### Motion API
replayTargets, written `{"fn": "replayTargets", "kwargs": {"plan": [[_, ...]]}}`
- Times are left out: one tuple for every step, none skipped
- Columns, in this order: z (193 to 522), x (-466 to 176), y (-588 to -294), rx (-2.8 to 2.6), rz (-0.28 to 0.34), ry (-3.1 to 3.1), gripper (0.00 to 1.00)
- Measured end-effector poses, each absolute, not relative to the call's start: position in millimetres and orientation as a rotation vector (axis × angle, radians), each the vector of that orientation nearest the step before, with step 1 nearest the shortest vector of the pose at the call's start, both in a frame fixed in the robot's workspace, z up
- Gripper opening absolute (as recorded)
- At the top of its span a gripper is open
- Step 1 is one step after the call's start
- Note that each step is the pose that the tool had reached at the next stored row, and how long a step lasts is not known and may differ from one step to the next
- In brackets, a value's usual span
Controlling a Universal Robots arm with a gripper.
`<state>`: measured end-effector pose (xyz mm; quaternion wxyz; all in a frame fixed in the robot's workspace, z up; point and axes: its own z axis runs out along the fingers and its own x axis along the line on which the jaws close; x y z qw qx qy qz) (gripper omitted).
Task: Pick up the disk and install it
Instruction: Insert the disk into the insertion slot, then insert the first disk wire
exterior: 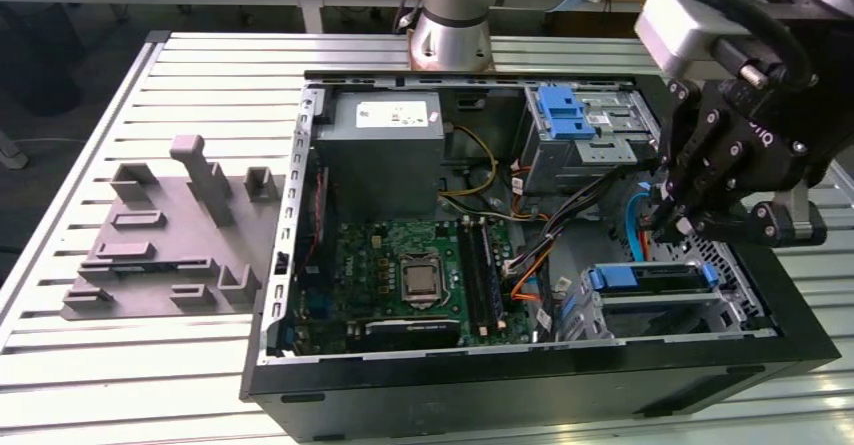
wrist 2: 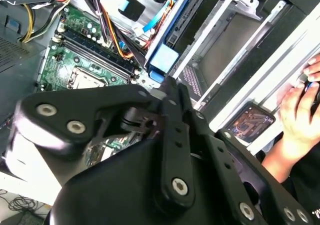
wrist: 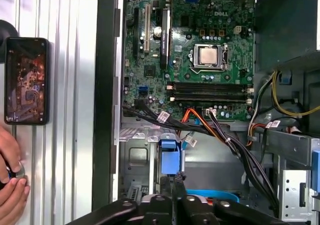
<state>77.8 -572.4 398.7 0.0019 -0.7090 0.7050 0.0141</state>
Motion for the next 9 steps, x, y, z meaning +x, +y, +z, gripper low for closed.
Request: {"fn": "replayTargets", "kwargs": {"plan": [[396.9,77.8,-572.4,-2.225,0.044,2.212,0.18],[394.6,77.8,-572.4,-2.225,0.044,2.212,0.11],[394.6,77.8,-572.4,-2.225,0.044,2.212,0.11],[394.6,77.8,-572.4,-2.225,0.044,2.212,0.11],[394.6,77.8,-572.4,-2.225,0.044,2.212,0.11],[394.5,77.8,-572.4,-2.225,0.044,2.212,0.11],[394.5,77.8,-572.4,-2.225,0.044,2.212,0.11],[394.0,77.8,-572.4,-2.225,0.044,2.212,0.11],[393.8,78.2,-572.4,-2.225,0.044,2.212,0.11]]}}
